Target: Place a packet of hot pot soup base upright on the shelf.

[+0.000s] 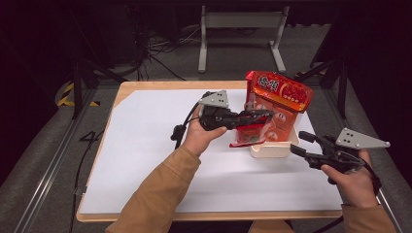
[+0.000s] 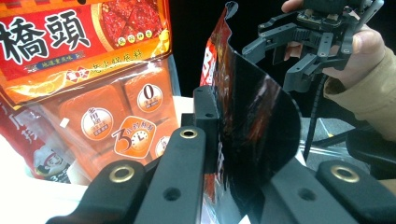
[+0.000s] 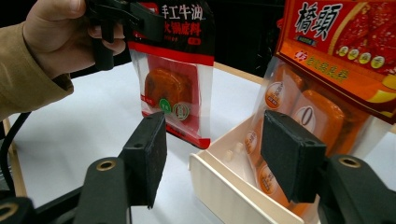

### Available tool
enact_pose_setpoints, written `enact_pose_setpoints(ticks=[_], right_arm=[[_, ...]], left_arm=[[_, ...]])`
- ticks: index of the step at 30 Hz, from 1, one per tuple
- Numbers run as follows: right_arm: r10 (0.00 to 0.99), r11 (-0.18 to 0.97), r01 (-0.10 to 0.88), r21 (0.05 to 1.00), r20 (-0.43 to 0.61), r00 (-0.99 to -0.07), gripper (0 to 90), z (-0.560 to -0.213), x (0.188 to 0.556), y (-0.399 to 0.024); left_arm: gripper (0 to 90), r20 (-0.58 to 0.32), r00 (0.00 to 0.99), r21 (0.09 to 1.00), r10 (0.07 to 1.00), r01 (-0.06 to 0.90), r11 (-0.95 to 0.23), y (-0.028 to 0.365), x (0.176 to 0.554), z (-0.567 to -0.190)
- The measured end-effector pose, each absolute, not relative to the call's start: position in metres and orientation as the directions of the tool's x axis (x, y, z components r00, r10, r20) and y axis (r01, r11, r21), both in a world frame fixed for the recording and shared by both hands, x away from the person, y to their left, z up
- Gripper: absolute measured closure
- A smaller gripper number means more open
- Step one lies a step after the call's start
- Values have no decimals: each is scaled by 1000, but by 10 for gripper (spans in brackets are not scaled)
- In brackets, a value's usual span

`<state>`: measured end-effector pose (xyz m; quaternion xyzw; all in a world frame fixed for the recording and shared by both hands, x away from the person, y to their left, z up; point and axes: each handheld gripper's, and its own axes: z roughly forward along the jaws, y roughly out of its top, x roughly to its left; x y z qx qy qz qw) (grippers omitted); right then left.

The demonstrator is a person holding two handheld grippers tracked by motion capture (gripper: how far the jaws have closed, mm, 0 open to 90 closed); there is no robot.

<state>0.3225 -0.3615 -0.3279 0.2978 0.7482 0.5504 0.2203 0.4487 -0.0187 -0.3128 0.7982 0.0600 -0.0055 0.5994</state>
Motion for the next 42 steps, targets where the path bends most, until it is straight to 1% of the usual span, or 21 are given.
enact_pose_setpoints(ticks=[7,17,29,35,42], right_arm=[[708,197,209,958,8,-706,416,-328,323,-373],[717,180,208,961,17,-697,416,-327,323,-380],[715,175,205,963,19,-698,416,-326,323,-380],[714,175,204,963,19,-700,416,-325,323,-380],[713,173,200,964,17,-701,416,-325,322,-380]], left_arm=[[899,-70,993,958,96,94,-270,-30,454,-318],[899,-80,994,962,74,97,-257,-47,463,-327],[899,-78,996,964,46,87,-253,-66,465,-330],[899,-75,996,965,47,84,-249,-72,465,-332],[899,-53,998,964,42,62,-258,-81,466,-334]])
